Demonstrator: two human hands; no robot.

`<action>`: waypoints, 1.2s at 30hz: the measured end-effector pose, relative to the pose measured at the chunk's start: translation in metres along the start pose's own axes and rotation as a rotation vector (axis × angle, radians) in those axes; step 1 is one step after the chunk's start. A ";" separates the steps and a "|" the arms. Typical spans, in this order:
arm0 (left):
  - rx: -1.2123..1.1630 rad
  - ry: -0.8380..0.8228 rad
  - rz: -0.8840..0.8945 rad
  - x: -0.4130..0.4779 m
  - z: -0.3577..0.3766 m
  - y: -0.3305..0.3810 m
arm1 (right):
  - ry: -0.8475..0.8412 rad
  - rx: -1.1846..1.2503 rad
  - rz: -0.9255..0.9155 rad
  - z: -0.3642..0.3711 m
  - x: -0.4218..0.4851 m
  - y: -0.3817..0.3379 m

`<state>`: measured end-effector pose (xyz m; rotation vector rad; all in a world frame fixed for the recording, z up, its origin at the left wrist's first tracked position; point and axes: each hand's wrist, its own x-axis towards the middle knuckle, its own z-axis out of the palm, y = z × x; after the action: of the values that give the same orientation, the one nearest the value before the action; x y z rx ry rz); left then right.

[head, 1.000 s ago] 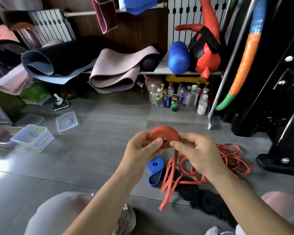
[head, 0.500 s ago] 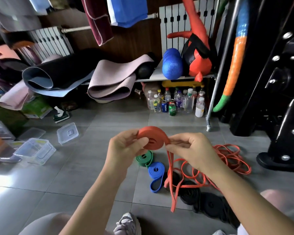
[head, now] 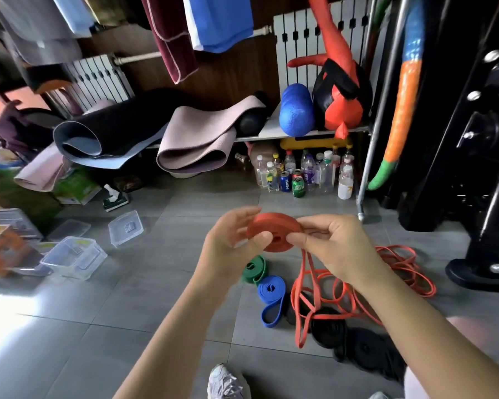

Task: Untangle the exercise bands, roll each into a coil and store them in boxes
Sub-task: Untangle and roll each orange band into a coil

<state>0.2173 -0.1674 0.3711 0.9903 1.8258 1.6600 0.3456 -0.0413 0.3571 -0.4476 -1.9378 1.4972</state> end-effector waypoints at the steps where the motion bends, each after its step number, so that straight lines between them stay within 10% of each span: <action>1: 0.174 -0.015 0.076 0.003 -0.004 0.005 | -0.020 -0.038 -0.001 0.001 0.000 -0.001; 10: 0.528 -0.221 0.123 0.014 0.001 0.020 | -0.060 -0.061 0.053 -0.001 -0.006 0.001; 26: -0.557 -0.160 -0.284 -0.005 0.005 0.000 | 0.030 0.149 0.035 -0.001 -0.008 -0.002; 32: 0.401 -0.040 0.158 0.008 0.000 0.020 | -0.021 -0.005 0.061 -0.002 -0.006 0.001; 36: 0.614 -0.202 0.162 0.014 -0.003 0.033 | -0.034 0.051 0.080 -0.001 -0.004 0.001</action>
<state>0.2127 -0.1579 0.4052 1.5268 2.2038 1.0291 0.3491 -0.0430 0.3554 -0.4847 -1.9235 1.6108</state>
